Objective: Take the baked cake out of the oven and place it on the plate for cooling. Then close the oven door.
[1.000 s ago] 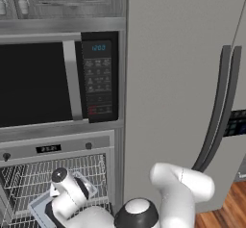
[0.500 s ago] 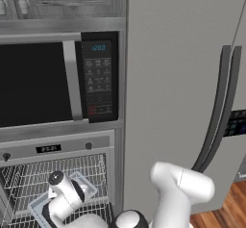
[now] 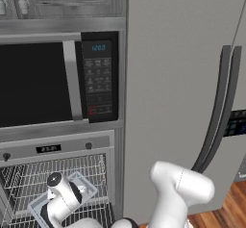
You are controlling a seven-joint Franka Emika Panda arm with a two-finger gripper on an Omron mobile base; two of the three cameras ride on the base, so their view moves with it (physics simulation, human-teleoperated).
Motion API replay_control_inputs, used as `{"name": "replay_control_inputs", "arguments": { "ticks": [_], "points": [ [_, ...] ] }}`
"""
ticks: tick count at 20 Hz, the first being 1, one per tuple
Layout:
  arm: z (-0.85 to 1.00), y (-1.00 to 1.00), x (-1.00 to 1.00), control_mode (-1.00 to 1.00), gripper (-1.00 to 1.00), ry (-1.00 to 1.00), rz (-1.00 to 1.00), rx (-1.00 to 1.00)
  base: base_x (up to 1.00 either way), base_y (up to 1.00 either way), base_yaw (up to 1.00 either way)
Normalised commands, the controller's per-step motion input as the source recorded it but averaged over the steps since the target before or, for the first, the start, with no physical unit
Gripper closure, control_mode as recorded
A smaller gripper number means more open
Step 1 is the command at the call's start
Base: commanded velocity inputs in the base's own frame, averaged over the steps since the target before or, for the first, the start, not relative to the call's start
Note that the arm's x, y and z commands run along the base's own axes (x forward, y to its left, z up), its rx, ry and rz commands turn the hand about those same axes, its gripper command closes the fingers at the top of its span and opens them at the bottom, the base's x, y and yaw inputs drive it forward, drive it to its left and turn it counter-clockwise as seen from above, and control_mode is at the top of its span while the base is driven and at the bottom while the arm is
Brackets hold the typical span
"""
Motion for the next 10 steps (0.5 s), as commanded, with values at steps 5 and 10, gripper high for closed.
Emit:
{"name": "replay_control_inputs", "arguments": {
  "ticks": [5, 10],
  "points": [
    [-0.14, 0.07, 0.17, -1.00, -1.00, 0.00, 0.00, 0.00, 0.00, 0.00, 0.00],
    [-0.20, 0.17, 0.18, -1.00, -1.00, 0.01, 0.00, -0.01, 0.00, 0.00, 0.00]
  ]
}}
